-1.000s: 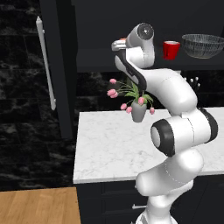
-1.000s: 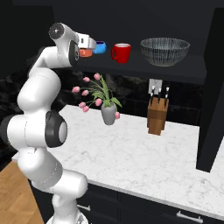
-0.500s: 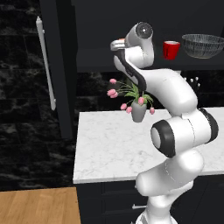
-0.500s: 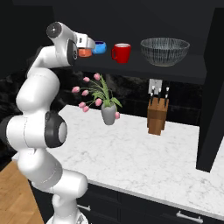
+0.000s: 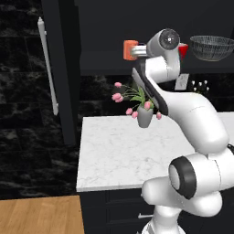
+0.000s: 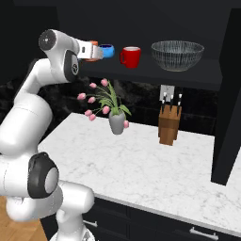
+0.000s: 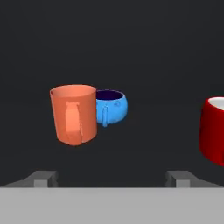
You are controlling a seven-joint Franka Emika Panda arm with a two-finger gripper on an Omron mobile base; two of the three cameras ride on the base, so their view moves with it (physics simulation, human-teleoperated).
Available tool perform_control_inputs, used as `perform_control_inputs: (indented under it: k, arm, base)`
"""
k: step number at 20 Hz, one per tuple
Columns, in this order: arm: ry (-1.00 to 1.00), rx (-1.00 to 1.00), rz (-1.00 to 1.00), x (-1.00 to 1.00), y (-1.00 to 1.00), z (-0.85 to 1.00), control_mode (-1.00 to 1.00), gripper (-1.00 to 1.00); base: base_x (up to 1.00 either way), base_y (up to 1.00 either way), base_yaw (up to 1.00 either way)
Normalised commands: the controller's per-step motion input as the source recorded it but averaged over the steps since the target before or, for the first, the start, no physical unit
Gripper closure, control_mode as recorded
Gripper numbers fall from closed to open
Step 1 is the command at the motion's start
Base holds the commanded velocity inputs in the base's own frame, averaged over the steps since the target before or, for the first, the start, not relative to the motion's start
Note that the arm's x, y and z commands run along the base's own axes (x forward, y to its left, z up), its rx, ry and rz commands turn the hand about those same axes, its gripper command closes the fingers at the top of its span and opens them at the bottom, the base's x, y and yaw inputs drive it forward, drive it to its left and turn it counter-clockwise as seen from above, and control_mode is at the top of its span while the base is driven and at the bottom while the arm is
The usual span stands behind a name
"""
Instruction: Gather all objects into one cabinet and sort the glasses and bowls to opposite sides.
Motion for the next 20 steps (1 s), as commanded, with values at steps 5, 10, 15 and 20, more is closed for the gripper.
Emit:
perform_control_inputs:
  k: [5, 10, 15, 20]
  arm:
    - [-0.14, 0.00, -0.09, -1.00, -0.46, 0.00, -1.00, -1.00]
    - [-0.18, 0.00, -0.09, -1.00, -0.46, 0.23, -1.00, -1.00]
    - [-0.19, 0.00, -0.07, -1.00, -0.41, 0.53, -1.00, -1.00]
    - [-0.19, 0.00, -0.06, -1.00, -0.28, 0.62, -1.00, -1.00]
  base:
    - [0.00, 0.00, 0.00]
    - [0.00, 0.00, 0.00]
    - [0.00, 0.00, 0.00]
    - [0.00, 0.00, 0.00]
